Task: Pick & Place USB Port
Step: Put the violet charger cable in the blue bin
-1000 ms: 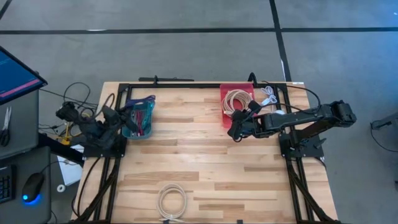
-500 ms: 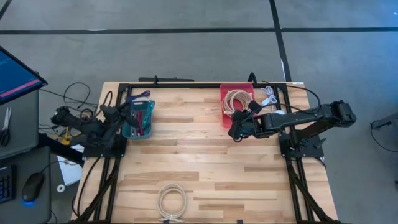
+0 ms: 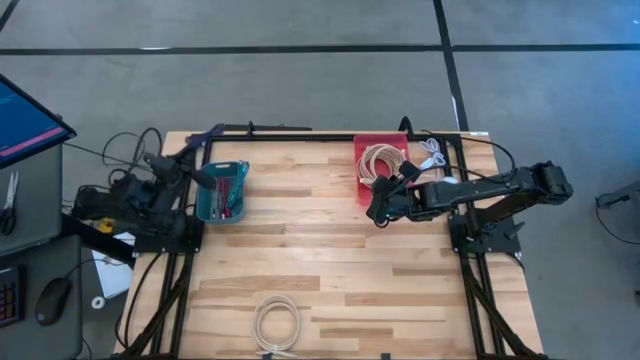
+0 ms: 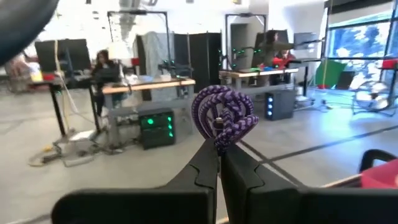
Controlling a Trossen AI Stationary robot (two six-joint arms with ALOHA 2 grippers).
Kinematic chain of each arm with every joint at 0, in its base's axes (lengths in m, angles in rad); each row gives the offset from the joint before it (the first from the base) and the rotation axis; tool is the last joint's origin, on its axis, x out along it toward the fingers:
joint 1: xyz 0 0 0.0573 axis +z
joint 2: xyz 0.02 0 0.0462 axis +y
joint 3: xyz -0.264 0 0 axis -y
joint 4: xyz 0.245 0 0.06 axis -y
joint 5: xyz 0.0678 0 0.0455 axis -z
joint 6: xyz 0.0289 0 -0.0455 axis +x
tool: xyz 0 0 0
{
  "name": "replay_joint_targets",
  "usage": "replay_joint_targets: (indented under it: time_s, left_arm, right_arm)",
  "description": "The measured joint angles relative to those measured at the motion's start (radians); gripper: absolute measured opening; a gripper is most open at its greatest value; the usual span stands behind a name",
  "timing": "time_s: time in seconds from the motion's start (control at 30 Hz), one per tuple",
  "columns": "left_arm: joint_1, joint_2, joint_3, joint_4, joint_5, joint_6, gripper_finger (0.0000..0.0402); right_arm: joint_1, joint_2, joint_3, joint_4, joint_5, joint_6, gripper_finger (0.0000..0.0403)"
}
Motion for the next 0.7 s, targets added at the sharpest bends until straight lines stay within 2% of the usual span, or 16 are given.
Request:
replay_joint_targets:
  time_s: [0.23,0.5,0.7]
  left_arm:
    - [0.081,0.0,0.011,-0.001,0.157,0.025,0.0006]
    - [0.234,0.0,0.011,-0.001,0.357,-0.009,0.0006]
    - [0.3,0.0,0.011,-0.001,0.405,-0.017,0.0006]
  right_arm:
    - [0.0,0.0,0.0,0.008,0.001,0.001,0.0059]
    - [0.0,0.0,0.0,0.036,0.0,-0.005,0.0059]
    - [0.0,0.0,0.0,0.041,0.0,-0.007,0.0059]
